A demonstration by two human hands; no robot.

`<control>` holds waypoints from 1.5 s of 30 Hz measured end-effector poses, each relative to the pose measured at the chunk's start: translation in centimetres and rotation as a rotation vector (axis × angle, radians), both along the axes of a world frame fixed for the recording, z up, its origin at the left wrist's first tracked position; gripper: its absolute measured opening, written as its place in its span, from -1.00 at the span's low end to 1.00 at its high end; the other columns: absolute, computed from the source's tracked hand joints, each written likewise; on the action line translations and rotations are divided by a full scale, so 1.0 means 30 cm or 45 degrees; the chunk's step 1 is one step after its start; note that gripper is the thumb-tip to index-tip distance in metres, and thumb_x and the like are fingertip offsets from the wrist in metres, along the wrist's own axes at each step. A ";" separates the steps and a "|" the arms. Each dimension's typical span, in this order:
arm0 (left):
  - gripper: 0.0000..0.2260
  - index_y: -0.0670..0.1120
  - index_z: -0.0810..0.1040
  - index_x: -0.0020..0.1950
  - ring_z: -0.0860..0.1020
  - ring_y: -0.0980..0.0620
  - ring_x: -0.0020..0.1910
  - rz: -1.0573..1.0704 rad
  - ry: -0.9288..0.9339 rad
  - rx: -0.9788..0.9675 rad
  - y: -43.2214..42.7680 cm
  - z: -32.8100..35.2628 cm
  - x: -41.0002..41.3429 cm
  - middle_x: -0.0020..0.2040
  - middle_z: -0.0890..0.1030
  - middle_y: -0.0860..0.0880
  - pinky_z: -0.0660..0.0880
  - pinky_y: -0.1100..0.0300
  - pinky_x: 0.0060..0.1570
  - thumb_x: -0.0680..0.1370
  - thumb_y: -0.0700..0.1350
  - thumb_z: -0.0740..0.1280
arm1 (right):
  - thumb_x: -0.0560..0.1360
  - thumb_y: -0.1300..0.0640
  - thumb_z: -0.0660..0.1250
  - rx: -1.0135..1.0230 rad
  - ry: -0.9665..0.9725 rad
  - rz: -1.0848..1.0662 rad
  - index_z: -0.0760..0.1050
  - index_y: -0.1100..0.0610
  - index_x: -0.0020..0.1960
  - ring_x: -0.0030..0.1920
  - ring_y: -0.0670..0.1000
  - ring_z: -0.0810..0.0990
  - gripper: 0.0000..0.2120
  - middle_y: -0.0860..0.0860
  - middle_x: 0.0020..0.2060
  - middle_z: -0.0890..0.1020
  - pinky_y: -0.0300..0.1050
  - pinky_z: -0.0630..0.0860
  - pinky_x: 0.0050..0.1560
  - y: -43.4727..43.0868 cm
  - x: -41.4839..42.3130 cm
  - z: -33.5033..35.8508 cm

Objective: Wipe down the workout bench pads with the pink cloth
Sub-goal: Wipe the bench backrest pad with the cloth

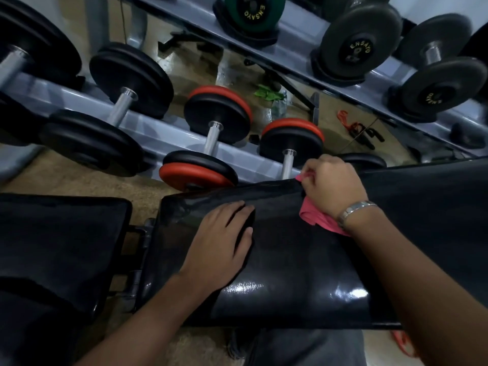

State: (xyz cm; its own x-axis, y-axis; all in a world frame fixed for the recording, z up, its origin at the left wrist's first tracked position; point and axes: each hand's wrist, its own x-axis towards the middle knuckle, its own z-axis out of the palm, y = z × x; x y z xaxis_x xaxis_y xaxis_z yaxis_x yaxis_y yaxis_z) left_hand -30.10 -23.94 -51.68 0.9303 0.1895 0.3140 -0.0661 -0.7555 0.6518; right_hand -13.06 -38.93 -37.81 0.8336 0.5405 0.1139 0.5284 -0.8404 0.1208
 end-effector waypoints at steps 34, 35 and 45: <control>-0.59 -0.07 0.50 0.46 0.48 -0.06 0.40 -0.044 0.050 0.011 0.162 -0.060 -0.068 0.39 0.52 -0.04 0.39 0.01 0.44 0.65 0.02 0.21 | 0.49 0.10 0.29 0.122 0.183 0.175 0.63 0.08 -0.05 -0.03 0.11 0.57 -0.85 0.04 -0.14 0.64 0.03 0.52 0.03 0.150 -0.080 -0.122; -0.58 -0.08 0.49 0.47 0.47 -0.06 0.40 -0.048 0.058 0.019 0.163 -0.067 -0.070 0.39 0.52 -0.04 0.40 -0.01 0.44 0.65 0.03 0.20 | 0.48 0.08 0.29 0.144 0.201 0.186 0.63 0.07 -0.09 -0.05 0.11 0.58 -0.85 0.03 -0.17 0.63 0.05 0.52 0.02 0.146 -0.084 -0.119; -0.58 -0.10 0.50 0.46 0.48 -0.07 0.38 -0.070 0.039 0.027 0.159 -0.071 -0.069 0.38 0.53 -0.06 0.40 -0.01 0.43 0.65 0.03 0.19 | 0.55 0.04 0.24 0.014 0.183 0.228 0.68 -0.04 0.03 0.03 0.09 0.55 -0.77 -0.04 -0.06 0.64 -0.02 0.39 0.04 0.140 -0.082 -0.107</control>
